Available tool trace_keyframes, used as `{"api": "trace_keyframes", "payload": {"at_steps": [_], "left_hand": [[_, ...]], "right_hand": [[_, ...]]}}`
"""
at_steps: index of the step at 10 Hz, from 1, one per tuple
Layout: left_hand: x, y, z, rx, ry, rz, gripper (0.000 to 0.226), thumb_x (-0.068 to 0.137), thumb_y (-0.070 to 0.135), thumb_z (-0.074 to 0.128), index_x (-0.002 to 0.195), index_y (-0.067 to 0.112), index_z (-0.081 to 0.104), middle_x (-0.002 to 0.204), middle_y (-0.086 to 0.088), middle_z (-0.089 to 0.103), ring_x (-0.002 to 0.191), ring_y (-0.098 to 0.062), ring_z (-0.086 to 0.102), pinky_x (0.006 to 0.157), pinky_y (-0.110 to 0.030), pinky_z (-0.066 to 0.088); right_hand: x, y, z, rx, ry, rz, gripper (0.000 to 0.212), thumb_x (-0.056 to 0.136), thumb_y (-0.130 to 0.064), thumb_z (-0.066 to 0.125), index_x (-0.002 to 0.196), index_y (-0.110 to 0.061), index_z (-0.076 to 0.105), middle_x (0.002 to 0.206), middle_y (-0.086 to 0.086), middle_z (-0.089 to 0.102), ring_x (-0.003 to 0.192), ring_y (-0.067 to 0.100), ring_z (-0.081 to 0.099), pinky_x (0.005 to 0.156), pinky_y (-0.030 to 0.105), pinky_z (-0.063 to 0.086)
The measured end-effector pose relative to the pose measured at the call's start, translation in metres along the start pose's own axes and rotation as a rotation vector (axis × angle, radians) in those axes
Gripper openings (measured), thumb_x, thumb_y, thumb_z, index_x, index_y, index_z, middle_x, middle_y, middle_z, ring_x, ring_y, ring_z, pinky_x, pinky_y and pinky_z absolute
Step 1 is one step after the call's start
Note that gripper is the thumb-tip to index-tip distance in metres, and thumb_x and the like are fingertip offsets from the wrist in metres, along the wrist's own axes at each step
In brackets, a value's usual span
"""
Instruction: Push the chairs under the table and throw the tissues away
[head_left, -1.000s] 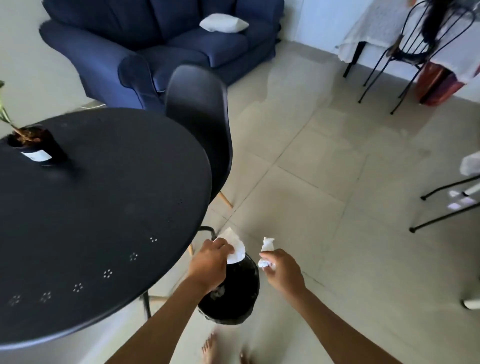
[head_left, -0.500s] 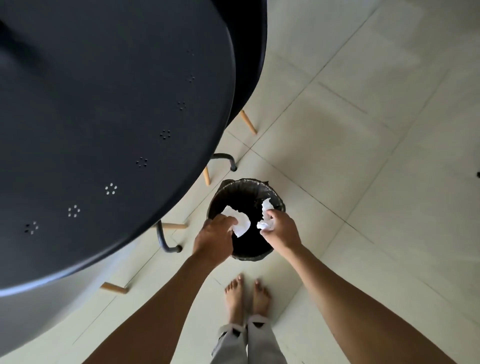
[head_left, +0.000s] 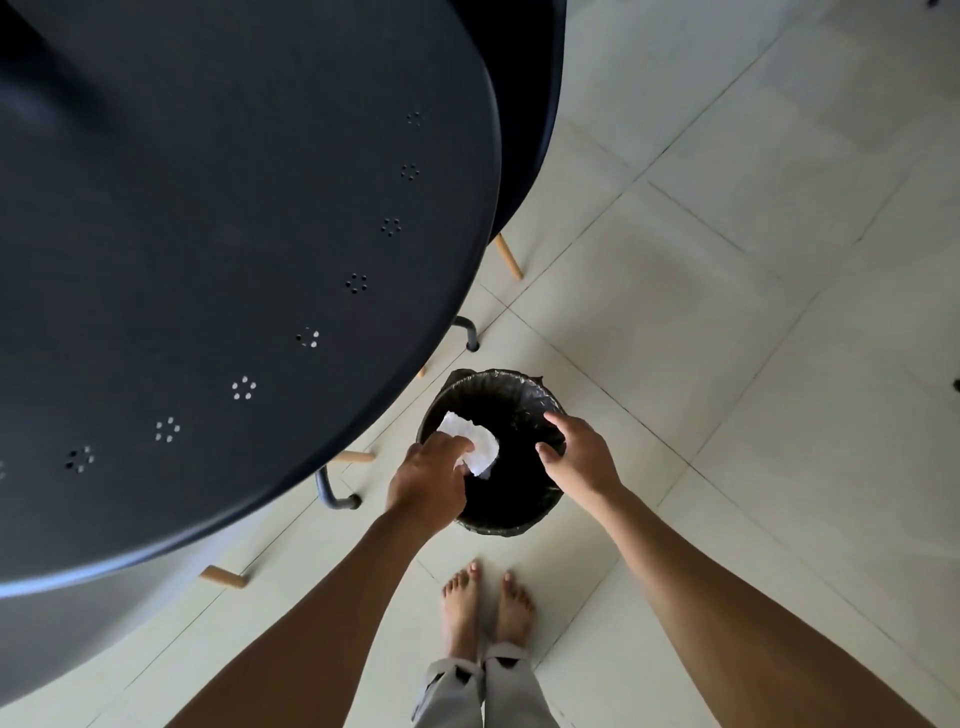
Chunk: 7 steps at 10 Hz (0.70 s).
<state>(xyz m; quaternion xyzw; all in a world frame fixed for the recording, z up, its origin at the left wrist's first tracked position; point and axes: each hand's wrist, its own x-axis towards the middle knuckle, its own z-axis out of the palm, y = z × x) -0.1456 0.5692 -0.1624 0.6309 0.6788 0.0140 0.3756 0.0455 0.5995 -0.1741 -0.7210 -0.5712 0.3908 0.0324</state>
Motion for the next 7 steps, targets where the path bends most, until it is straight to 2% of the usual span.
{"api": "trace_keyframes", "payload": {"at_steps": [1,3,5,7], "left_hand": [[-0.008,0.011,-0.010,-0.015,-0.032,0.010,0.037,0.095,0.022,0.046,0.131,0.027,0.047,0.139,0.003,0.049,0.120,-0.024,0.053,0.098,-0.041,0.050],[-0.013,0.029,-0.025,0.003,-0.111,-0.022,0.050,0.095,0.043,0.045,0.143,0.037,0.031,0.156,0.005,0.027,0.136,-0.023,0.040,0.109,-0.040,0.041],[-0.023,0.031,-0.035,0.047,-0.073,-0.033,0.048,0.099,0.036,0.037,0.145,0.035,0.026,0.156,0.001,0.028,0.140,-0.021,0.034,0.116,-0.037,0.033],[-0.053,0.025,-0.037,0.066,-0.037,-0.005,0.046,0.099,0.032,0.037,0.145,0.031,0.029,0.149,-0.002,0.038,0.133,-0.023,0.042,0.112,-0.039,0.038]], "right_hand": [[-0.025,-0.010,-0.016,-0.004,0.027,-0.030,0.044,0.090,-0.021,0.057,0.133,-0.013,0.051,0.135,0.009,0.055,0.125,0.024,0.051,0.108,0.032,0.038],[-0.064,-0.020,-0.039,-0.007,0.058,-0.082,0.041,0.090,-0.021,0.057,0.131,-0.014,0.053,0.132,0.007,0.057,0.122,0.023,0.052,0.107,0.032,0.040],[-0.088,-0.021,-0.048,0.028,0.089,-0.104,0.040,0.091,-0.018,0.056,0.130,-0.013,0.054,0.131,0.008,0.057,0.123,0.022,0.052,0.107,0.030,0.038],[-0.097,-0.021,-0.051,0.053,0.101,-0.105,0.039,0.090,-0.018,0.057,0.129,-0.012,0.055,0.129,0.008,0.058,0.121,0.022,0.053,0.106,0.029,0.039]]}}
